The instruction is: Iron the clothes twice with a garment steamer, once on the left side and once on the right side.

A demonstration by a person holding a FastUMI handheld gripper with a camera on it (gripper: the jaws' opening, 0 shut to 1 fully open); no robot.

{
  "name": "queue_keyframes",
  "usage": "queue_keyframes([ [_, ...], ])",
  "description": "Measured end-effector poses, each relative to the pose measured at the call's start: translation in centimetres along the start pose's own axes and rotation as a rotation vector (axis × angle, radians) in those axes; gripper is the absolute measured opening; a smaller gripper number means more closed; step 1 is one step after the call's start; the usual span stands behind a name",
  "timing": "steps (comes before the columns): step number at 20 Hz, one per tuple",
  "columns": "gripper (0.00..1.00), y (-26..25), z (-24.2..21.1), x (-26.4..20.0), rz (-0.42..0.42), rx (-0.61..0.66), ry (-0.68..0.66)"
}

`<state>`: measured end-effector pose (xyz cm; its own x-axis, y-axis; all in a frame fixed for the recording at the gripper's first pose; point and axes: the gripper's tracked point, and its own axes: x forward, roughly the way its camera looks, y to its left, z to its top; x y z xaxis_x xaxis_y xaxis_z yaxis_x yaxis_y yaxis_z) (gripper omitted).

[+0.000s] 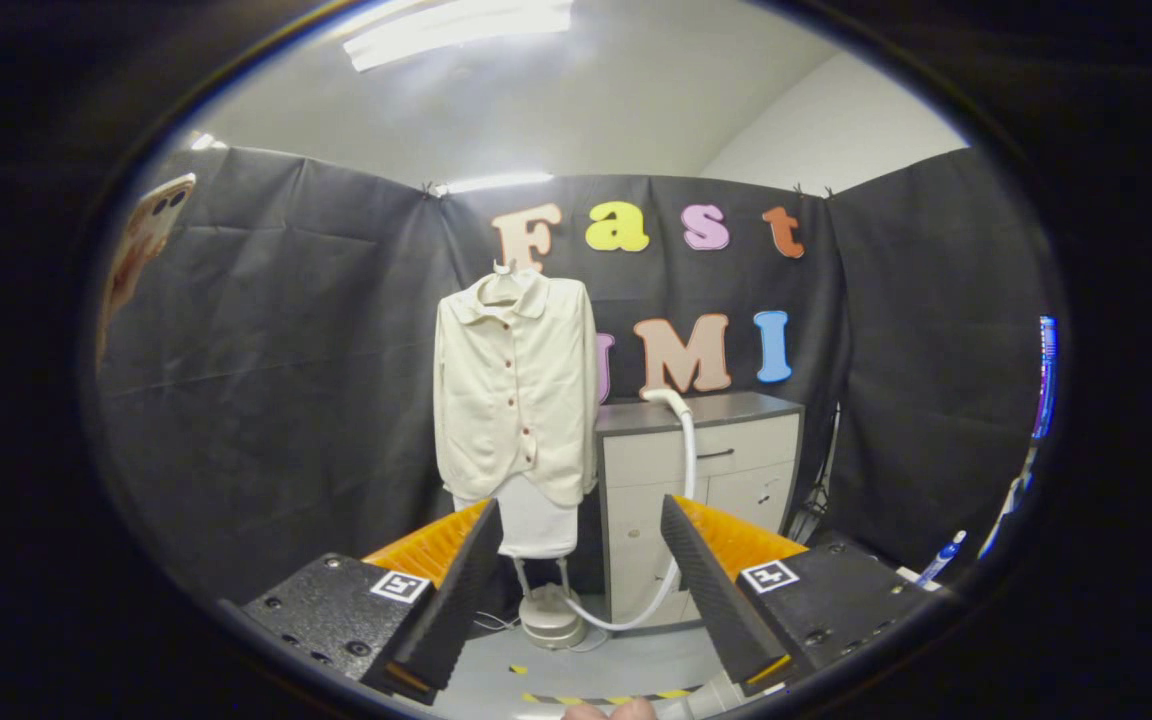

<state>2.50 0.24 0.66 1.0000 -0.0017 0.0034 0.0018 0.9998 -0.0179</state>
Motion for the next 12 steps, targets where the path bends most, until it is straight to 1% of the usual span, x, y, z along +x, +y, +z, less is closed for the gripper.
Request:
queue_keyframes([
  [7, 0.97, 0.9, -0.7, 2.4, -0.035, -0.037, 0.006],
  [12, 0.98, 0.6, -1.3, 6.2, -0.02, -0.063, 0.044],
])
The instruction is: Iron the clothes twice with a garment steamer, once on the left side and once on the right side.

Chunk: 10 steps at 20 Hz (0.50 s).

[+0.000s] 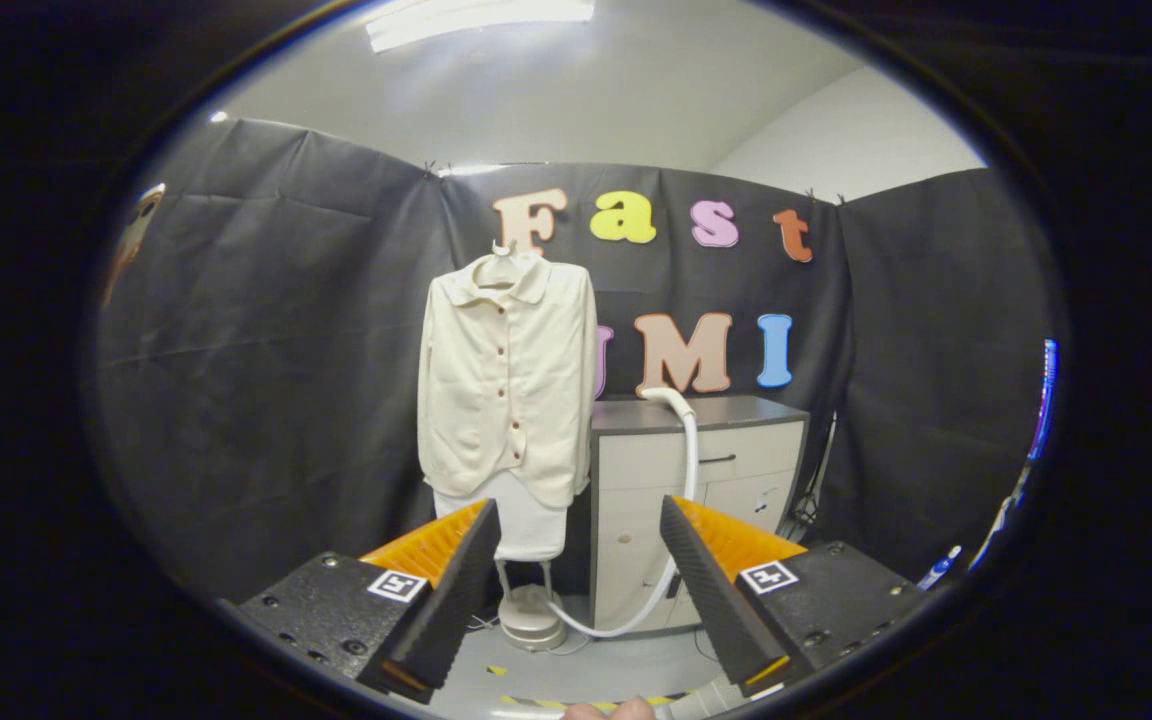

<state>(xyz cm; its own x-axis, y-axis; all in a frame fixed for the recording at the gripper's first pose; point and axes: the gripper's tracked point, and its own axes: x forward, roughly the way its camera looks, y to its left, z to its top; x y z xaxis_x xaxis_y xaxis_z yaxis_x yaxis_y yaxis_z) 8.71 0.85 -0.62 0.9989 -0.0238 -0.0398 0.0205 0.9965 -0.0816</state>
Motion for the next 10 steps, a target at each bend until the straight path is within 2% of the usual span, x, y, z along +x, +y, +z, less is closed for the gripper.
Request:
queue_keyframes([
  [10, 0.98, -4.5, 0.6, 9.6, 0.043, 0.01, -0.011],
])
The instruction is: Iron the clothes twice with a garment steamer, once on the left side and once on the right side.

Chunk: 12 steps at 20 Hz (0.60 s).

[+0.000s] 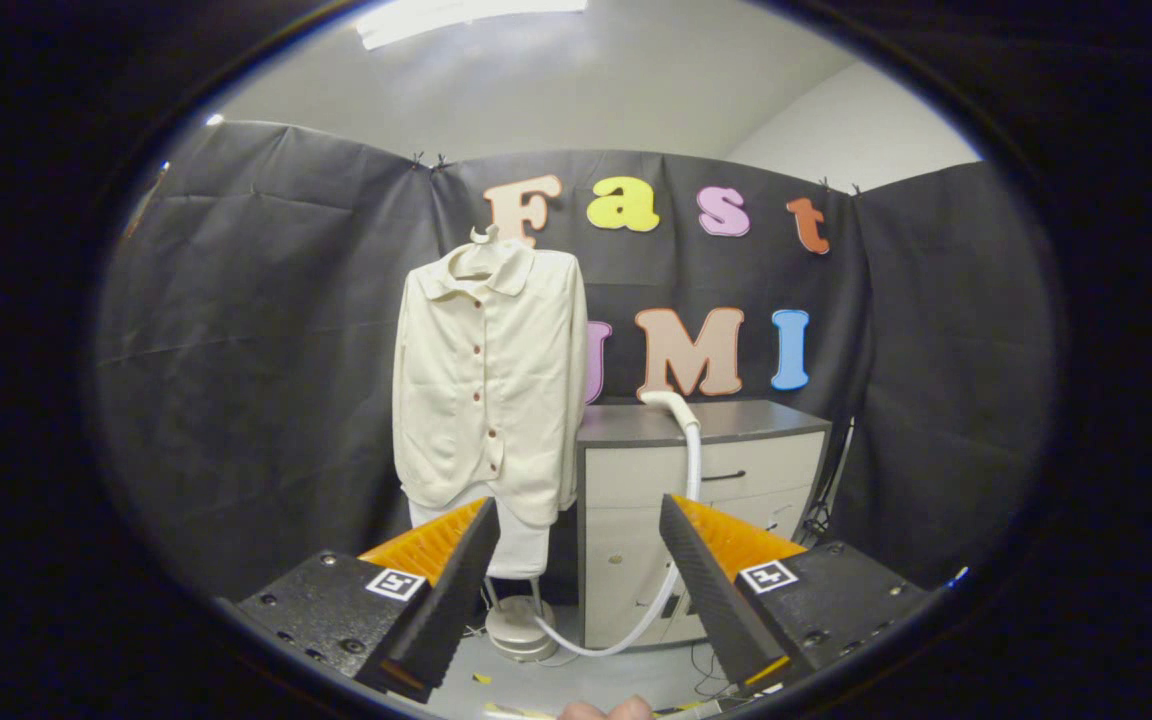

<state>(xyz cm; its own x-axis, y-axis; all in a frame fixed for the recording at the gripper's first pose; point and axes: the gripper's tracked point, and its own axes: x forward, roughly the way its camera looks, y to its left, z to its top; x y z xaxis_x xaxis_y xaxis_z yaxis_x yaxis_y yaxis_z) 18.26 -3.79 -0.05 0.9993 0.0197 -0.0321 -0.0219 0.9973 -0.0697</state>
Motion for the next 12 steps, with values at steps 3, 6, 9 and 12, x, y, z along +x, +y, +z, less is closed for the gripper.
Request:
queue_keyframes([
  [3, 0.98, -1.6, -0.5, 2.9, 0.028, 0.016, 0.004],
  [6, 0.98, -3.2, -1.1, 5.5, 0.038, 0.035, 0.016],
  [9, 0.99, -4.6, -0.9, 8.1, 0.018, 0.033, 0.018],
  [12, 0.98, -5.6, -1.2, 10.9, -0.017, 0.044, 0.037],
])
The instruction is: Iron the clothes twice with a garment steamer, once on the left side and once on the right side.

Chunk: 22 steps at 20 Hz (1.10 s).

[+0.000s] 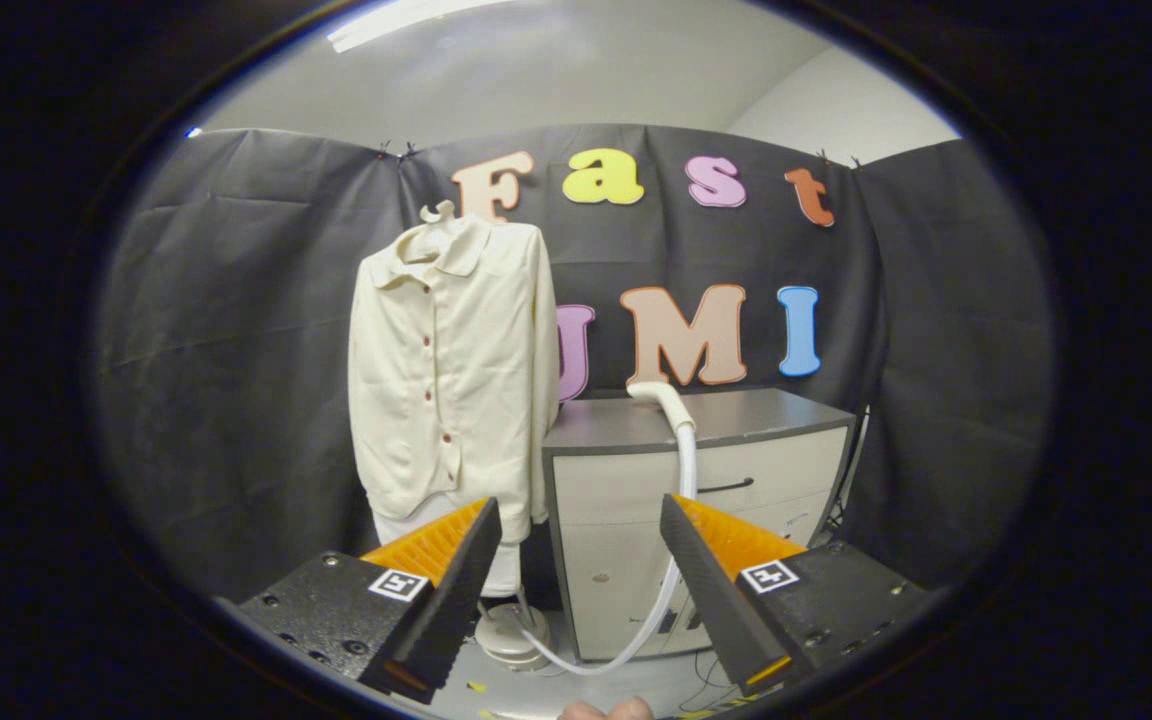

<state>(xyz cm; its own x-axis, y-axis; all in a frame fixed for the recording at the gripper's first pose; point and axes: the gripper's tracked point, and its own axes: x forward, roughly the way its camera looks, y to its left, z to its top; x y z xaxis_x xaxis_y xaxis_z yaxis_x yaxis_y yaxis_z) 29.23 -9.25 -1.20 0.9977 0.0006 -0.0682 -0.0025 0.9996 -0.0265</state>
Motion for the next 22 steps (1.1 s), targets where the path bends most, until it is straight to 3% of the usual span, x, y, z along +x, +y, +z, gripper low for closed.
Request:
queue_keyframes([
  [8, 0.98, -1.5, 1.1, 6.7, -0.093, -0.017, 0.007],
  [13, 0.99, -4.3, 2.1, 11.4, -0.152, -0.119, 0.026],
  [22, 1.0, -11.3, 3.0, 24.7, -0.09, -0.16, 0.059],
])
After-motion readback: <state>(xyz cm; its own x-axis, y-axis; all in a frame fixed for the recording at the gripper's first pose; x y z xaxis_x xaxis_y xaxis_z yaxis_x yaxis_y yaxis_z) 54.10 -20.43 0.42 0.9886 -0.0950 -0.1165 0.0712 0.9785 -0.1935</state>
